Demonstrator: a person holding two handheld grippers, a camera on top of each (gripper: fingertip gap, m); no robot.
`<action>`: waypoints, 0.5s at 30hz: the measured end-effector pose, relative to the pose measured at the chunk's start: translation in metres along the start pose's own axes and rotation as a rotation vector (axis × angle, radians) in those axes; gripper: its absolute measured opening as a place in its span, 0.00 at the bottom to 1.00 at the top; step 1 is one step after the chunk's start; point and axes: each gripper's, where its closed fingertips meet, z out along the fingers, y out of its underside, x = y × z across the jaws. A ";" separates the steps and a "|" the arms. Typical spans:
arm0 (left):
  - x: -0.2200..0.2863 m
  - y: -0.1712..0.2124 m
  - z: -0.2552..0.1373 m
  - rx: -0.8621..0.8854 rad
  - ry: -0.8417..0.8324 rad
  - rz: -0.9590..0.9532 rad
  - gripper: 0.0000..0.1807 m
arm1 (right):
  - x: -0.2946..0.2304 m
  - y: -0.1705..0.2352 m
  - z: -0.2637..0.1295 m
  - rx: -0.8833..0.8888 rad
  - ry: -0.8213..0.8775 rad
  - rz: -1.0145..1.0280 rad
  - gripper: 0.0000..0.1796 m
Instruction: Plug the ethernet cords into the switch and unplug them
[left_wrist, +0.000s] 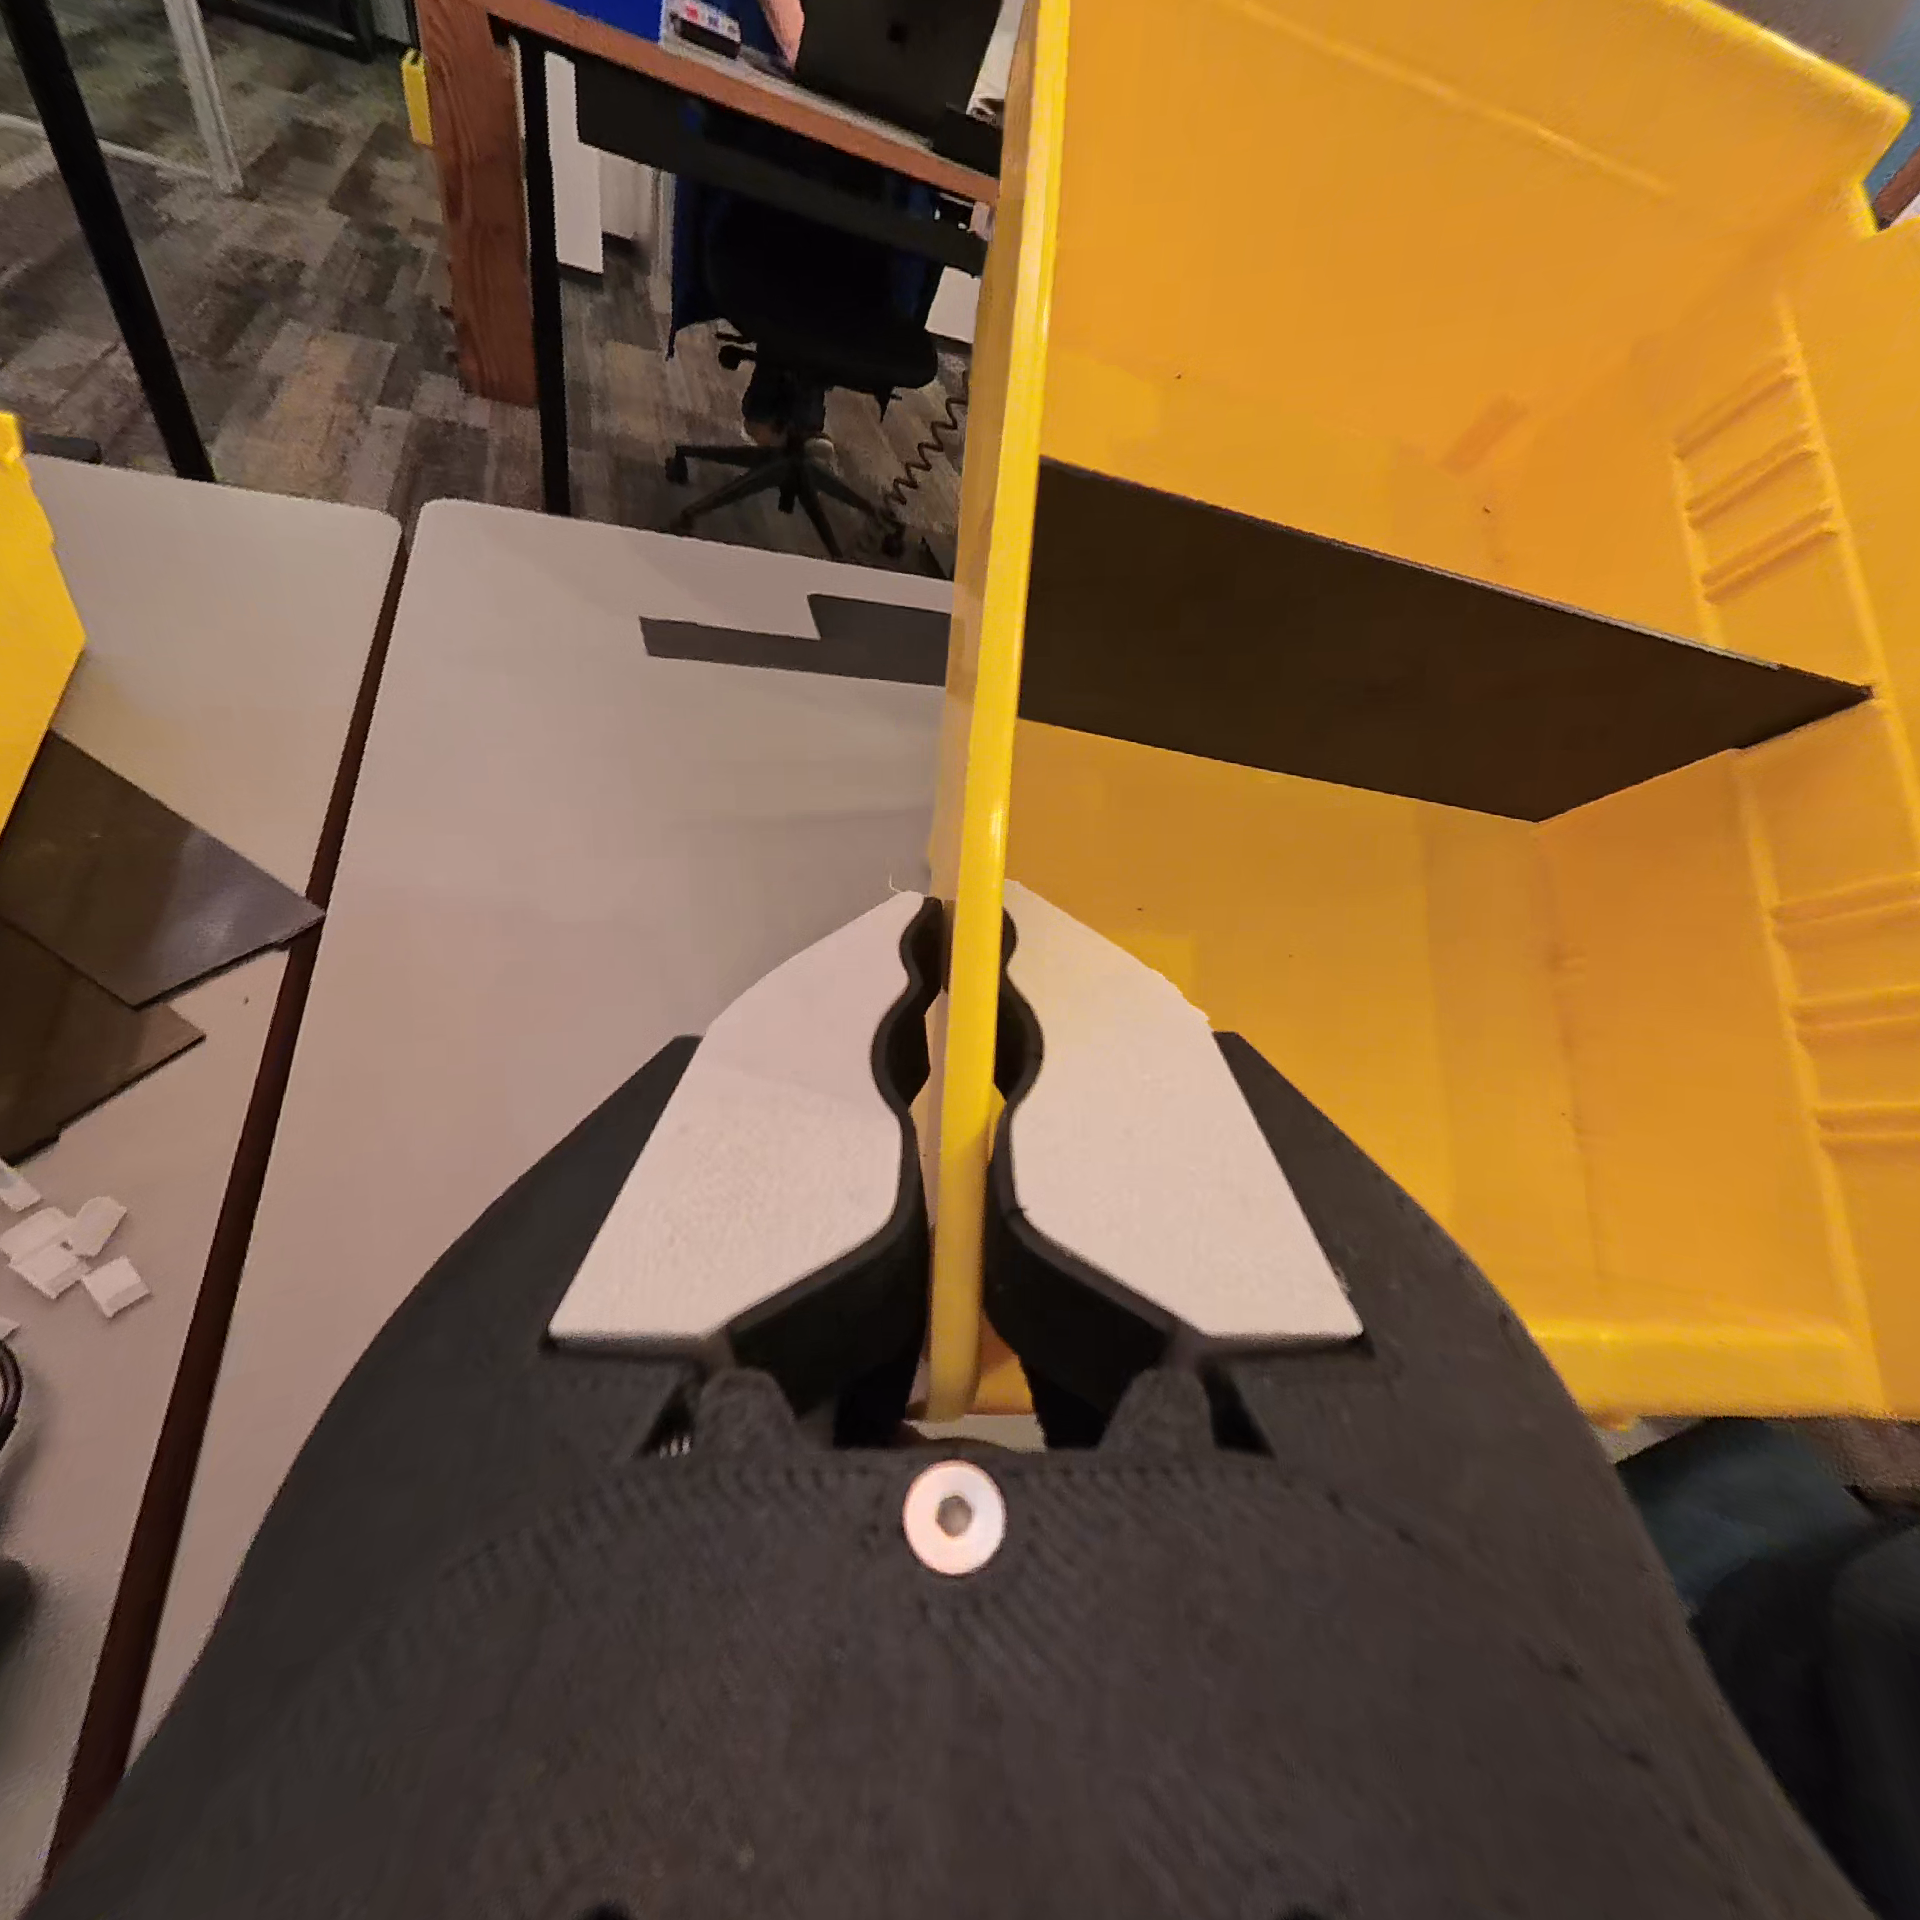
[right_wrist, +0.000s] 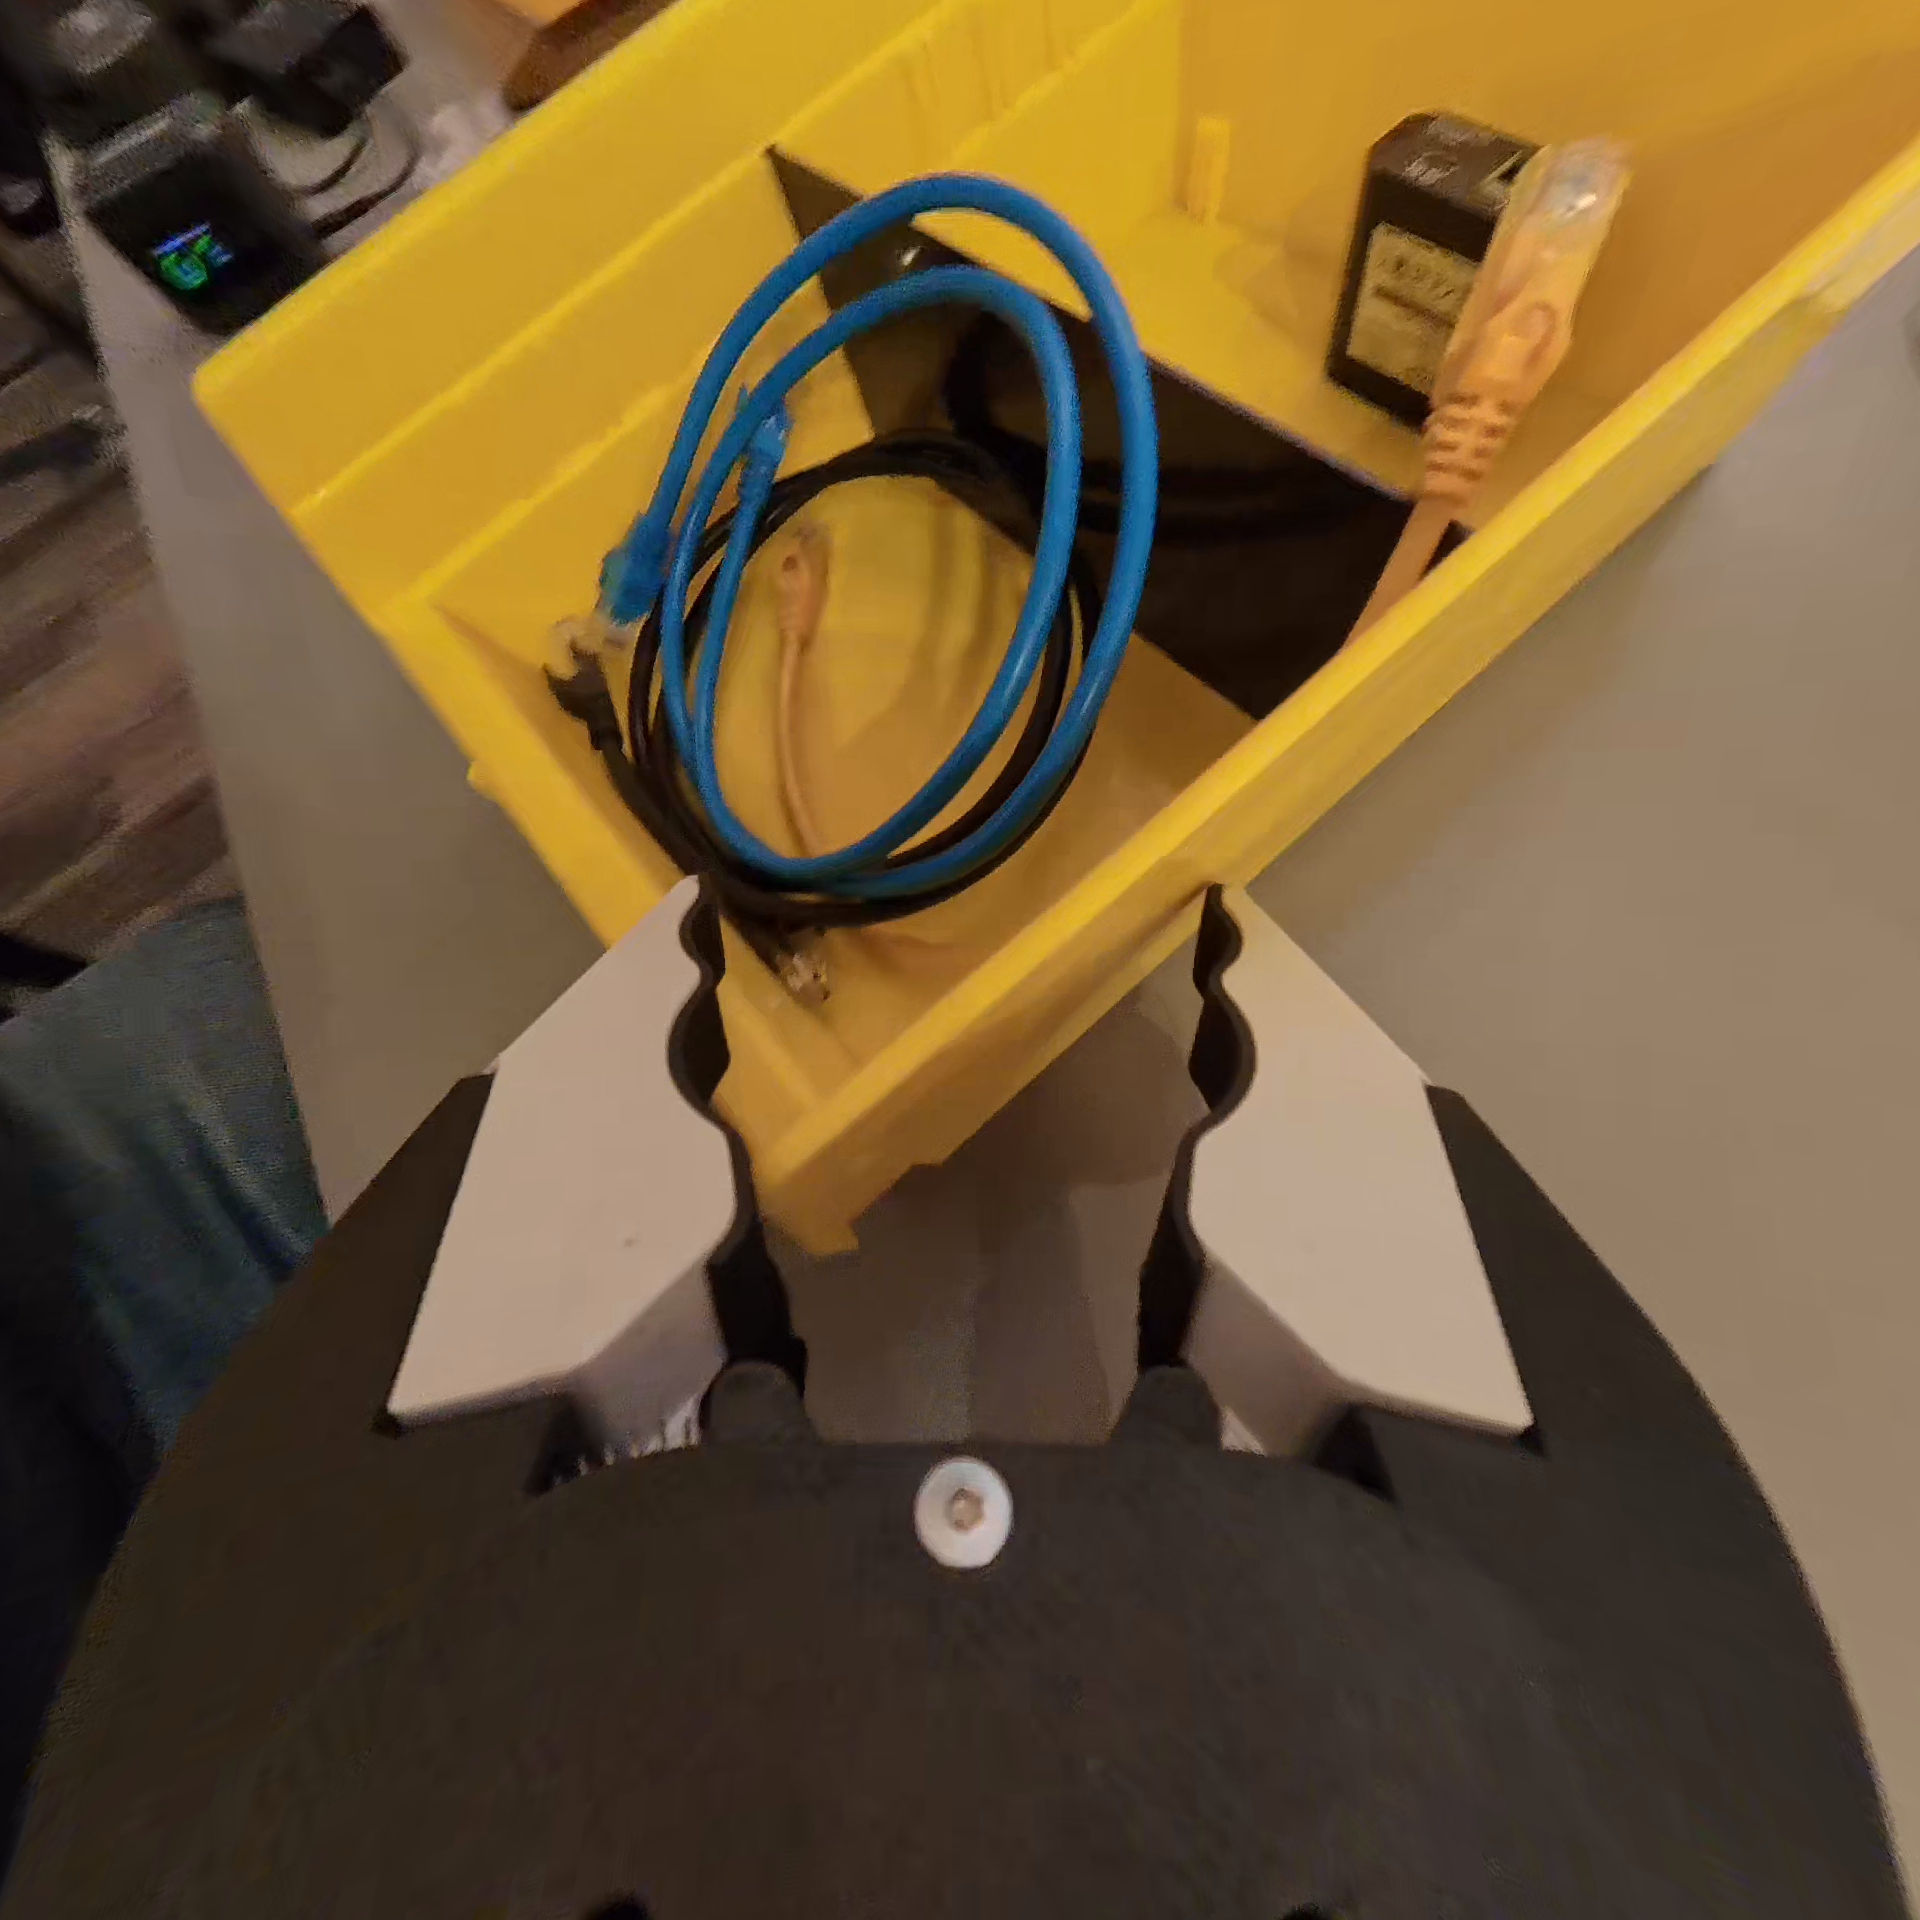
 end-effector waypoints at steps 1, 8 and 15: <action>0.005 -0.002 0.001 0.006 0.003 0.006 0.03 | -0.003 -0.005 0.007 -0.004 -0.016 -0.002 0.51; 0.054 -0.007 0.024 0.027 0.041 0.051 0.03 | 0.026 -0.019 -0.033 0.074 0.146 -0.157 0.56; 0.124 0.000 0.083 -0.024 0.123 0.131 0.03 | 0.079 0.000 -0.119 0.143 0.355 -0.104 0.54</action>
